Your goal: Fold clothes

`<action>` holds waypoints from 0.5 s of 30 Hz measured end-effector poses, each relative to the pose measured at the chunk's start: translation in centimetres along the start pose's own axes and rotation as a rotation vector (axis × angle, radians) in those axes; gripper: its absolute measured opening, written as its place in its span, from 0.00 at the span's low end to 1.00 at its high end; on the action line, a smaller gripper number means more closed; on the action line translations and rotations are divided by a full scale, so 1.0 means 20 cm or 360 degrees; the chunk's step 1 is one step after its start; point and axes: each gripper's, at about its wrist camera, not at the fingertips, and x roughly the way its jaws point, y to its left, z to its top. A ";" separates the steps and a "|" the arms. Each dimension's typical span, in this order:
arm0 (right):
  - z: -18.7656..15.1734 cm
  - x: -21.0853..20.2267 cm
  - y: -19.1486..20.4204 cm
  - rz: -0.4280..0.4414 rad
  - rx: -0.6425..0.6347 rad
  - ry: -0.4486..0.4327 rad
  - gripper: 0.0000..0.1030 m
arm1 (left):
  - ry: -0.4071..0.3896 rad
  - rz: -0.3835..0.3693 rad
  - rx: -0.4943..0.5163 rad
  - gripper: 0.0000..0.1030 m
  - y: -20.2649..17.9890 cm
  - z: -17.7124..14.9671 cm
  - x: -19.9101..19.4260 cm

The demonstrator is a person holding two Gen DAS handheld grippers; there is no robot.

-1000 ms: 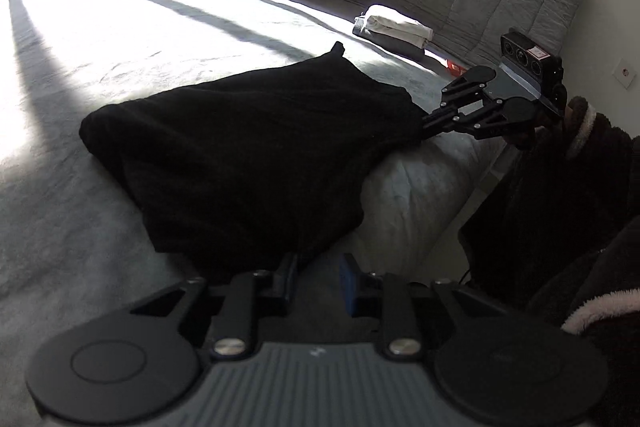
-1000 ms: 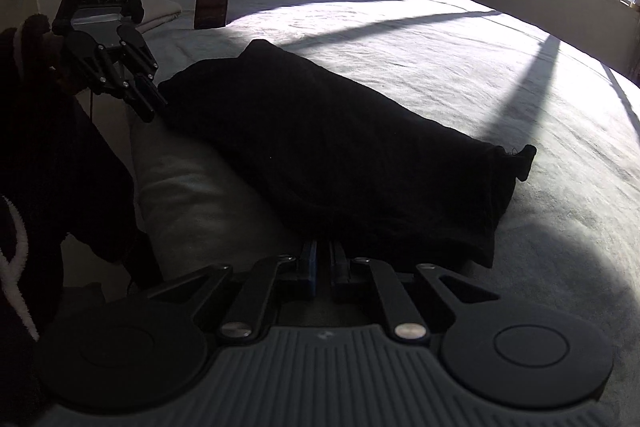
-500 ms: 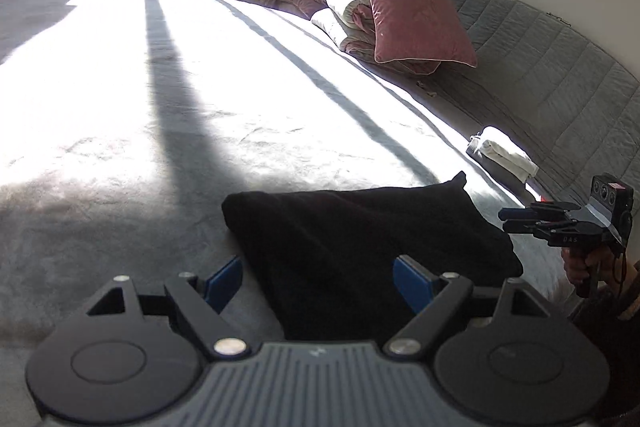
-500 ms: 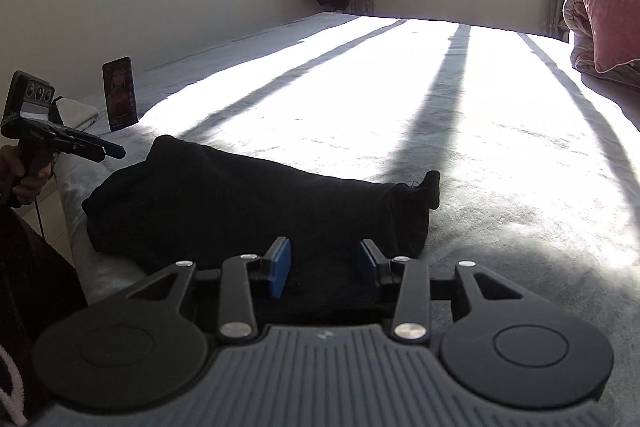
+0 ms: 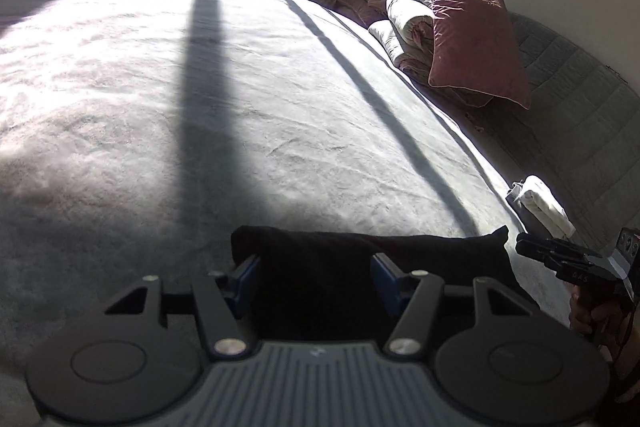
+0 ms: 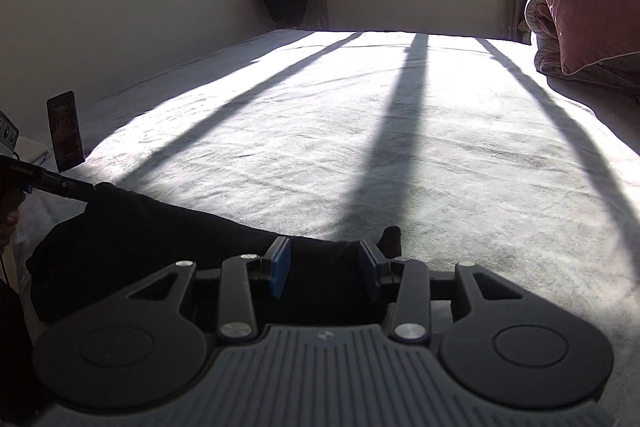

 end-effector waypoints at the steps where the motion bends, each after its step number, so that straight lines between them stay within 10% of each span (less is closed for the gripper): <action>1: 0.00 0.01 0.00 -0.0020 -0.0020 -0.0006 0.41 | 0.0002 0.0003 -0.0005 0.53 0.00 0.00 0.01; 15: 0.01 0.18 -0.06 0.0030 -0.0070 0.0206 0.31 | -0.0001 0.0039 -0.0082 0.38 0.01 0.03 0.09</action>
